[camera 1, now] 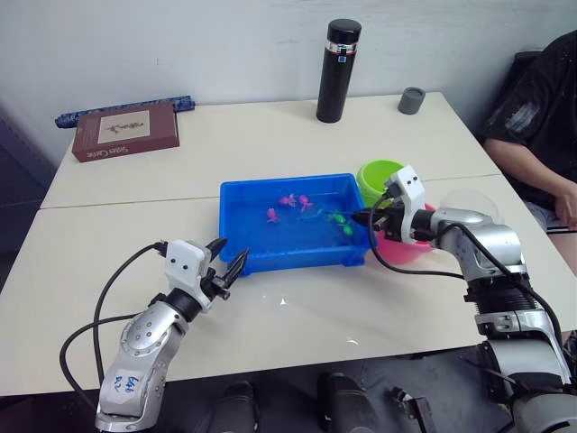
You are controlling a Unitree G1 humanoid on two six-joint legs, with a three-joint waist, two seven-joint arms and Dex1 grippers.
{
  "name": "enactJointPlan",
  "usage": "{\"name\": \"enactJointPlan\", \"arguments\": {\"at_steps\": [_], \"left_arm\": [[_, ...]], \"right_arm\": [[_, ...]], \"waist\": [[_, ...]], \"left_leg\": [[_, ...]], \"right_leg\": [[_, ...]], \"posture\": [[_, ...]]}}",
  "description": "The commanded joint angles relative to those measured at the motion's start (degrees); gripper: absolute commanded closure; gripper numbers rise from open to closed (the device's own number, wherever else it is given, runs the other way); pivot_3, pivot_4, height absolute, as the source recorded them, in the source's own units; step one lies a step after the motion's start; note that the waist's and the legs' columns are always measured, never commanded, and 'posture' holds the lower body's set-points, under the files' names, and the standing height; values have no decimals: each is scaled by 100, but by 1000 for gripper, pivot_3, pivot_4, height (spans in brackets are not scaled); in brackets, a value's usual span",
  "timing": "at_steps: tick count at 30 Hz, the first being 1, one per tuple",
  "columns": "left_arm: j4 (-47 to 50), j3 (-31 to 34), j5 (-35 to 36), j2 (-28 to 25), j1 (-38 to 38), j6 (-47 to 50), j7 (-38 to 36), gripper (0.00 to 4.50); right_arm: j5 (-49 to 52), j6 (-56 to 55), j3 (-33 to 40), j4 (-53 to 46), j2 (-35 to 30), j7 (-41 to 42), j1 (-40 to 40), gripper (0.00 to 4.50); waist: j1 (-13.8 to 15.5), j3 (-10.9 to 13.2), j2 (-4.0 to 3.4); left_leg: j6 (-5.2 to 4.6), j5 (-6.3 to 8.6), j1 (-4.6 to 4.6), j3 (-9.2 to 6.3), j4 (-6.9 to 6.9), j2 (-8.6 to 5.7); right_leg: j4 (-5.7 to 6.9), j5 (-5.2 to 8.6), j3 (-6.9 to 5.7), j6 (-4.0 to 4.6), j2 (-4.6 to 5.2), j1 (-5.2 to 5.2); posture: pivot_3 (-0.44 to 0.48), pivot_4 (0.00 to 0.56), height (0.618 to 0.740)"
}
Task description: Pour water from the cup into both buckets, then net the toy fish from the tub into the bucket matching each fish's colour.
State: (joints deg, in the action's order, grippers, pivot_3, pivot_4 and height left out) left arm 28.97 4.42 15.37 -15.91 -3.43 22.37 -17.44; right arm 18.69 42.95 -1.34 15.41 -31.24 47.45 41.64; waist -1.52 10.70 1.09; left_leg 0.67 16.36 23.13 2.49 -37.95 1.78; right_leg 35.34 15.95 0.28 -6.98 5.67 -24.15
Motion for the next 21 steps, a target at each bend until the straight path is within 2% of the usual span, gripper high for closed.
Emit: {"name": "enactJointPlan", "arguments": {"at_steps": [1, 12, 21], "left_arm": [[141, 0, 22, -23, 39, -121, -40, 1825], [84, -34, 16, -11, 90, -115, -65, 1825], [49, -77, 39, -25, 120, -106, -137, 1825]], "right_arm": [[136, 94, 237, -397, -146, -7, -79, 4500], [298, 457, 469, -929, -317, -121, -285, 4500], [801, 1326, 957, -2084, -409, -495, -405, 4500]], "waist": [[0, 0, 0], [1, 0, 0], [6, 0, 0]], "left_leg": [[0, 0, 0, 0, 0, 0], [0, 0, 0, -5, 1, 1], [0, 0, 2, -9, 2, 0]], "right_leg": [[0, 0, 0, 0, 0, 0], [0, 0, -1, 1, 0, 0], [-3, 1, 0, 1, 1, 0]], "posture": [[0, 150, 740], [0, 150, 740], [0, 150, 740]]}}
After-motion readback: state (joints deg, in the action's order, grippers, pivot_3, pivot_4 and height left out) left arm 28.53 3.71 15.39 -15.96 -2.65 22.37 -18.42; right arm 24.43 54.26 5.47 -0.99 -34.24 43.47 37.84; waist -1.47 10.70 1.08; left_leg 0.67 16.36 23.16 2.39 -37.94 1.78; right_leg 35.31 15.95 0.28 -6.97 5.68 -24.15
